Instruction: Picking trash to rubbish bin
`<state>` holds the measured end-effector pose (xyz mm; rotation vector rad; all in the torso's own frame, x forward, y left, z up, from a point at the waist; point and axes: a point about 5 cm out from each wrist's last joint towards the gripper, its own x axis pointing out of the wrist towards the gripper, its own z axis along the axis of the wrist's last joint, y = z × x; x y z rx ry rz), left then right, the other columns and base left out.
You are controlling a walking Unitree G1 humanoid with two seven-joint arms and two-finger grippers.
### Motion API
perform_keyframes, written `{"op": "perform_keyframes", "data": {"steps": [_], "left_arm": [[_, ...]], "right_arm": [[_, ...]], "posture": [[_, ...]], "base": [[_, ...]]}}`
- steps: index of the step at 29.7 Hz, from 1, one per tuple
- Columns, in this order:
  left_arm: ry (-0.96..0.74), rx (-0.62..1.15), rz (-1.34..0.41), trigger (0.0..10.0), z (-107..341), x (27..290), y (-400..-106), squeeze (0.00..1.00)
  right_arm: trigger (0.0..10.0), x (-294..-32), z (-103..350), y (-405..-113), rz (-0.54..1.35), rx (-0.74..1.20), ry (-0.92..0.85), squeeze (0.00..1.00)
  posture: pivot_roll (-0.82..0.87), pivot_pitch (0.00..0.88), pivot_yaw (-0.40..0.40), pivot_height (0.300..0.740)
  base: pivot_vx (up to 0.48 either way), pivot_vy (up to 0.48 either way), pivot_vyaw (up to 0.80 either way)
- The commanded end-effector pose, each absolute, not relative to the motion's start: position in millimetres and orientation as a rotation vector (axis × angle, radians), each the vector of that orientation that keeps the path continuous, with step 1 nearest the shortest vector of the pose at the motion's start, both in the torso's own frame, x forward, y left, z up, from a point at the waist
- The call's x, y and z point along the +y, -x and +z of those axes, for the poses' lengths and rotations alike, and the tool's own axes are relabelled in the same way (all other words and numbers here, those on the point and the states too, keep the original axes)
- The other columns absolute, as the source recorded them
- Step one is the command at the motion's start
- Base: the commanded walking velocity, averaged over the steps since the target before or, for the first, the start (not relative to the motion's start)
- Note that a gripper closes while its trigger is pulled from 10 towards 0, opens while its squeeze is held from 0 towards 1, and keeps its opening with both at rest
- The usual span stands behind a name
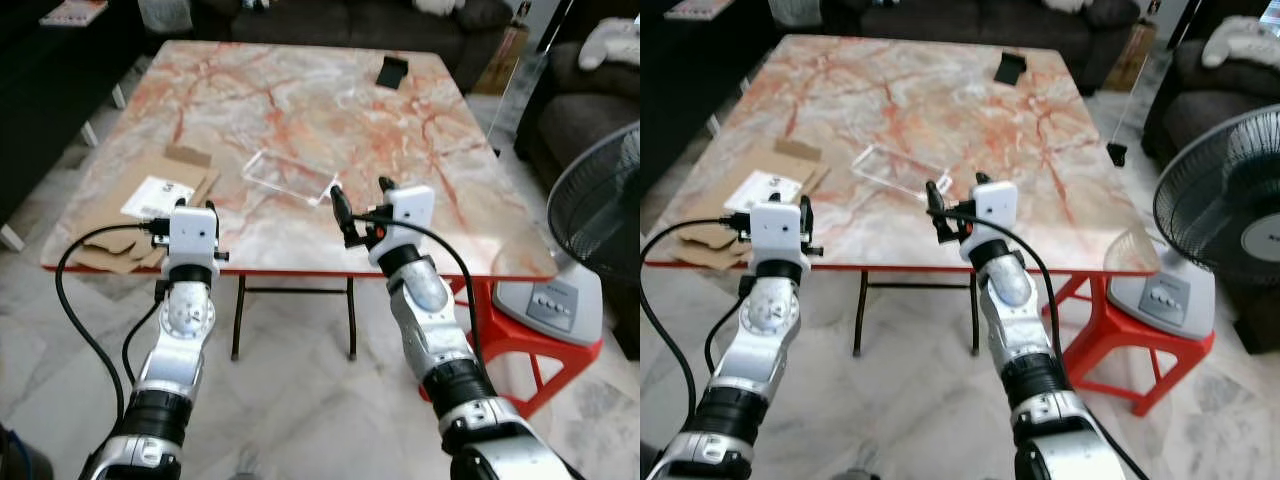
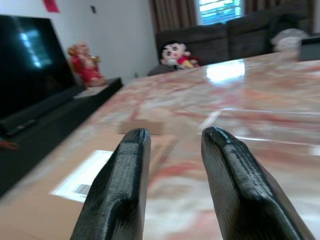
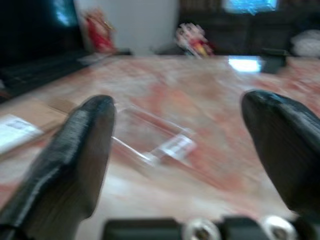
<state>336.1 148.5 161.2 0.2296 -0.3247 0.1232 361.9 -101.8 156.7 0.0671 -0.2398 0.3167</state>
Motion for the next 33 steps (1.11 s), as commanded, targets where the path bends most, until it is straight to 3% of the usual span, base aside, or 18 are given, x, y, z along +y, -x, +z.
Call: {"op": "perform_keyframes", "data": {"steps": [1,33], "left_arm": [[-0.243,-0.327,0.137,10.0,163,156,-337,0.0],[-0.277,-0.296,0.045,10.0,167,154,-342,0.0]], "right_arm": [[10.0,-94,165,-363,0.338,-0.268,-0.079,0.0],[10.0,-81,153,-359,0.331,-0.232,-0.157,0.0]], "posture": [[0.13,0.109,-0.071,0.74],[0.14,0.128,-0.007,0.74]], "base": [[0.345,0.0,0.79],[0.343,0.0,0.0]]}}
